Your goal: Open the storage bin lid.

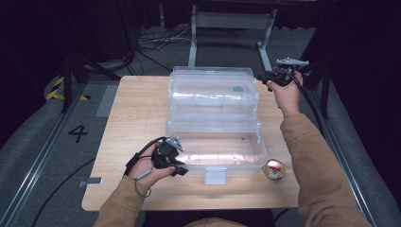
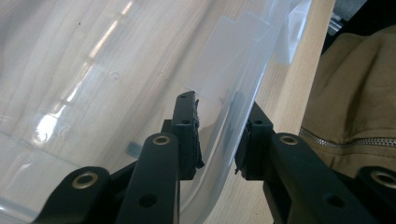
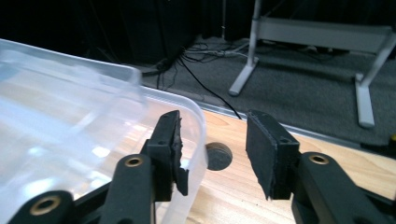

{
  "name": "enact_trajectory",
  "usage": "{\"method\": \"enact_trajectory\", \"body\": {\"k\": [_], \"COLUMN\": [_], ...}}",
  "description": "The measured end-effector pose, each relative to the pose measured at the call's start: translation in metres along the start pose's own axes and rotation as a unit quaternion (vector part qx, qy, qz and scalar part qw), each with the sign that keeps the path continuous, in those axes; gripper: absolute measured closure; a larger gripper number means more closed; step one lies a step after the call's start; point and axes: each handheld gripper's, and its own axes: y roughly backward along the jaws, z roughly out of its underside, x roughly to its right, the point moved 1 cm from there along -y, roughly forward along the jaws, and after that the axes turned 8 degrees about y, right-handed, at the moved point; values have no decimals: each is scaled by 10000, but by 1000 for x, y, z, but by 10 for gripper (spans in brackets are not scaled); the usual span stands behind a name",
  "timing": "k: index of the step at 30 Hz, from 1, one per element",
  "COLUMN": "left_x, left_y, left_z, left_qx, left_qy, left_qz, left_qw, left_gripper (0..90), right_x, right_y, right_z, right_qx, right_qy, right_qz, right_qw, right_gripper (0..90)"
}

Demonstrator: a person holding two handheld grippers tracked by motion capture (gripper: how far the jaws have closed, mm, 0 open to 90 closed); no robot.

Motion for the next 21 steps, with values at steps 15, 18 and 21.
{"method": "enact_trajectory", "body": {"k": [15, 18, 21], "left_x": [1, 3, 4], "left_y": [26, 29, 31], "left_z": [-11, -13, -14], "left_qx": [300, 306, 372], "left_qy": [-178, -239, -288], "left_qz": [135, 213, 267], "left_qw": [9993, 9990, 9985], "left_gripper": [619, 610, 605], "right_x": [-15, -18, -21], "right_y": [81, 94, 109], "right_z": [20, 26, 36], "right_qx": [81, 96, 3], "right_qy": [50, 84, 249], "right_qz": [-371, -468, -658], "right_qw": [9993, 9988, 9975], "right_gripper": [409, 406, 399]}}
